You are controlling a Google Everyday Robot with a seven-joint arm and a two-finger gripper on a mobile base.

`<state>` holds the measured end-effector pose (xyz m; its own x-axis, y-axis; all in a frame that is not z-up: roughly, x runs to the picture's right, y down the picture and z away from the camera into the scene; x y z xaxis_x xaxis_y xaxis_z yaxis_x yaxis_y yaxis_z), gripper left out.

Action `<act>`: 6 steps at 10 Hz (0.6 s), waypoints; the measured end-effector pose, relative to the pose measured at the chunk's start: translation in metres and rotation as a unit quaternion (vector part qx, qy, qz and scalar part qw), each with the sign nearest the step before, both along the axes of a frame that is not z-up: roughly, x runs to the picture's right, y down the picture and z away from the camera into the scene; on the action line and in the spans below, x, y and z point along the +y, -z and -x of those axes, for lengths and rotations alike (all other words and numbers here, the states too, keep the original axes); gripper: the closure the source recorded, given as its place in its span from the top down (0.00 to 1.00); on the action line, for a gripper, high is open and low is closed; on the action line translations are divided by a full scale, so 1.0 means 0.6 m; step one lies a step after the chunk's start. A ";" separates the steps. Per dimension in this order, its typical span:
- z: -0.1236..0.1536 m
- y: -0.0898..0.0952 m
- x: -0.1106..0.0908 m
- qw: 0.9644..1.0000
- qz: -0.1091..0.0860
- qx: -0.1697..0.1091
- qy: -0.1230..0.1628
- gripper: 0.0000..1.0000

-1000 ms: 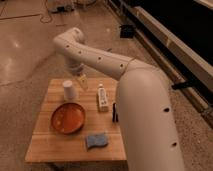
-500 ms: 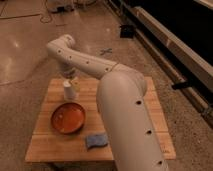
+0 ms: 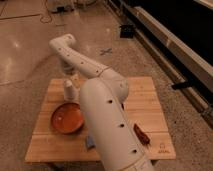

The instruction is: Place the ceramic cup over the eraser

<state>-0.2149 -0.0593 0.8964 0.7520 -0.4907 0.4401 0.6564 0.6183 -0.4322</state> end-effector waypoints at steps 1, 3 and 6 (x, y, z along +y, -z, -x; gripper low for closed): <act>0.004 -0.015 0.007 1.000 0.005 0.004 -0.002 0.80; 0.017 -0.036 0.025 1.000 0.018 0.009 -0.002 0.80; 0.033 -0.052 0.055 0.999 0.032 0.008 -0.002 0.80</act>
